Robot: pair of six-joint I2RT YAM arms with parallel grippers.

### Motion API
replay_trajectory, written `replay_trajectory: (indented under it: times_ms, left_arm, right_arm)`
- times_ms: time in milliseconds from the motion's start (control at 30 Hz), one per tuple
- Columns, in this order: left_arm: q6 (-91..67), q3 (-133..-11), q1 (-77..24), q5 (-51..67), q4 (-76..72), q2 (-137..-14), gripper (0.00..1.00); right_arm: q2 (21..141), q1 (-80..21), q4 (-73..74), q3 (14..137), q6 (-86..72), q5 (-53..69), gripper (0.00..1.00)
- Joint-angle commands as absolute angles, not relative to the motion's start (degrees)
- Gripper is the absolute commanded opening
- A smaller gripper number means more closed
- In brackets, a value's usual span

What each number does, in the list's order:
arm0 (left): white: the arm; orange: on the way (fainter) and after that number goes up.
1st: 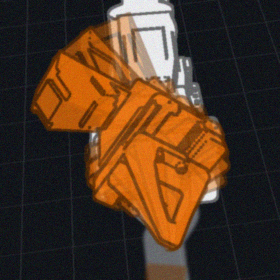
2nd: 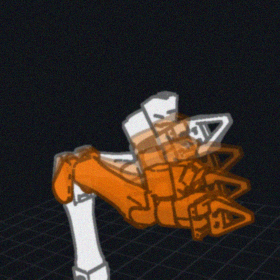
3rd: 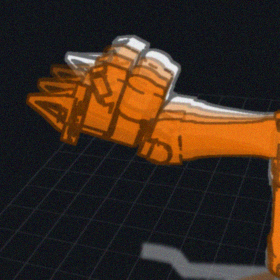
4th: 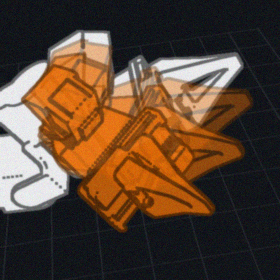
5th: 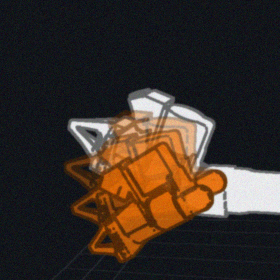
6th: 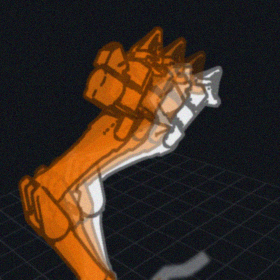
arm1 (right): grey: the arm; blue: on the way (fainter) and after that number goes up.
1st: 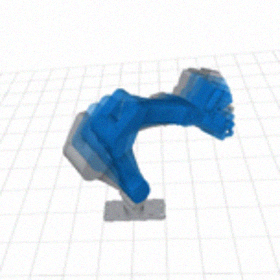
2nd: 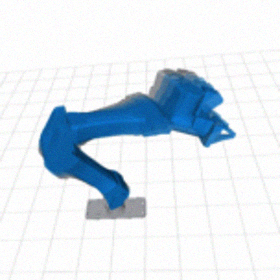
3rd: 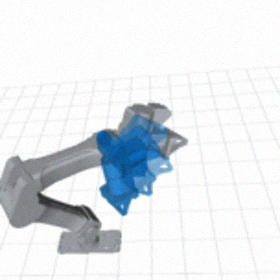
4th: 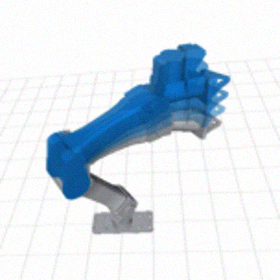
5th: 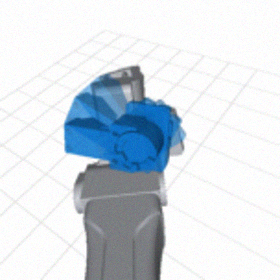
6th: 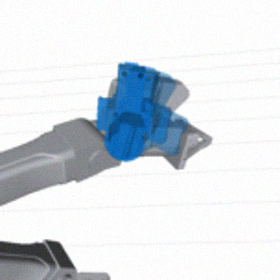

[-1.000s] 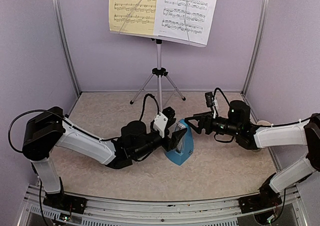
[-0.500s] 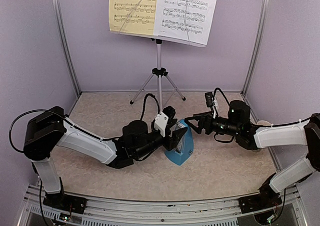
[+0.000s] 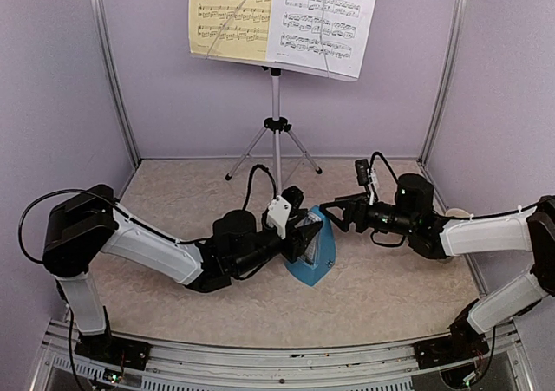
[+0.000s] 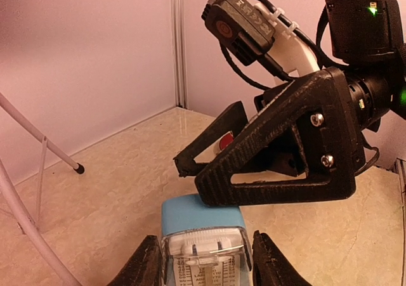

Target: Set up the instrument practice props

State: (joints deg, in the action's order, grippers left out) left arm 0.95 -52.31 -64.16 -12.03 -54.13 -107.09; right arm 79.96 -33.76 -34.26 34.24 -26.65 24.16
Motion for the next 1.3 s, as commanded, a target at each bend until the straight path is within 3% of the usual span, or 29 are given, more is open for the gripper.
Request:
replay_trajectory:
  times_ms: [0,700,967,1267]
  left_arm:
    - [2.0,-49.2,-64.2,-10.9,-57.4,-106.4,0.4]
    - [1.9,-40.1,-64.0,-10.3,-69.2,-99.3,0.34]
    - [-4.6,-35.0,-58.8,-13.5,-56.3,-85.8,0.33]
    - [-18.9,-33.6,-46.2,-20.4,-21.1,-72.4,0.31]
  right_arm:
    - [84.2,-34.3,-20.4,31.1,-24.0,19.7,0.86]
    - [87.2,-33.5,-20.4,30.1,-24.4,18.6,0.85]
    - [85.1,-33.5,-20.3,30.7,-24.3,20.2,0.85]
    - [83.4,-33.5,-19.4,31.8,-23.2,21.6,0.86]
